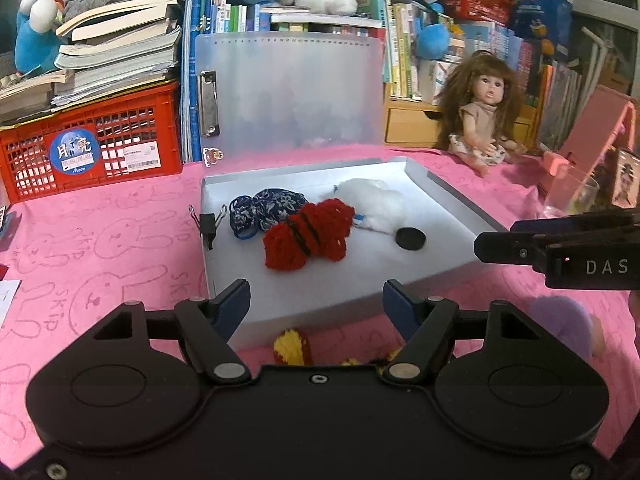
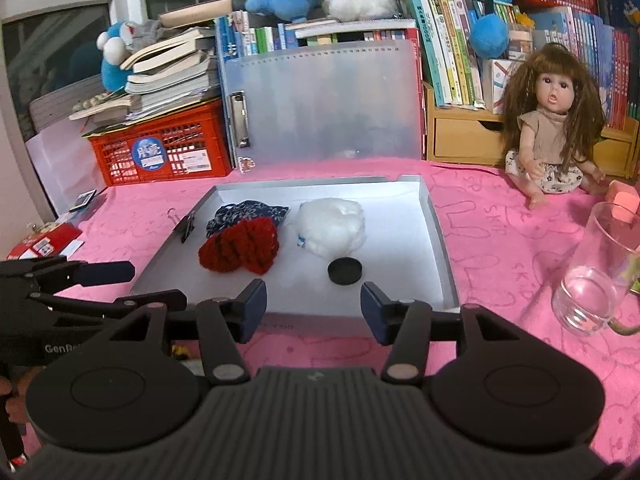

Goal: Organize objects
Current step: 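Withdraw both tools from the box toward the remaining items, then grasp the pink bow with the left tool while the right tool grasps the green checked cloth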

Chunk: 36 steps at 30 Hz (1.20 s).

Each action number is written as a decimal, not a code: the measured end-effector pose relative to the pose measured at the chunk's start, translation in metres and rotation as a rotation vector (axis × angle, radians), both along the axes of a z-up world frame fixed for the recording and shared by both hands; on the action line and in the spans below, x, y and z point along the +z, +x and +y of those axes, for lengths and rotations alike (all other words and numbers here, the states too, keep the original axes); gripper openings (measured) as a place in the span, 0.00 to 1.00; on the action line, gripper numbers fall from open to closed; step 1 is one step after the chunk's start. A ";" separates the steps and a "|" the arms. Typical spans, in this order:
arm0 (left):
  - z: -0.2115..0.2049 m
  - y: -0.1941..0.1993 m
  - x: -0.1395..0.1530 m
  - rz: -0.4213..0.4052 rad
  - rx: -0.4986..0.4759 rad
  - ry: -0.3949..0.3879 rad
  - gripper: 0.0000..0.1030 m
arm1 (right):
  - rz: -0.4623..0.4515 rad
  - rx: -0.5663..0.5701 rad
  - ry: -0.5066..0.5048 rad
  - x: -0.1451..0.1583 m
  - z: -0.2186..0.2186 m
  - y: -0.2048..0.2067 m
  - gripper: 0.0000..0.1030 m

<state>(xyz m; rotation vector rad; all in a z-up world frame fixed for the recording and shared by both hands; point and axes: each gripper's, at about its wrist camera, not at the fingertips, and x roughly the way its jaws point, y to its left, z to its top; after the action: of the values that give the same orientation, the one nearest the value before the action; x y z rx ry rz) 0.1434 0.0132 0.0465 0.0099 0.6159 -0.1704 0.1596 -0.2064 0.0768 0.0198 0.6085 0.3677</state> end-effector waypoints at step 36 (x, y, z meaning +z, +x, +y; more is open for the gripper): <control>0.023 -0.051 -0.037 0.065 -0.011 -0.036 0.53 | -0.004 0.226 -0.101 -0.042 0.045 -0.083 0.71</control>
<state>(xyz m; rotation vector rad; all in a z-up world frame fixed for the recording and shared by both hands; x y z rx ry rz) 0.0926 0.0362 0.0096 -0.0269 0.6777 -0.1933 0.0764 -0.1615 0.0353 -0.1473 0.6264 0.5557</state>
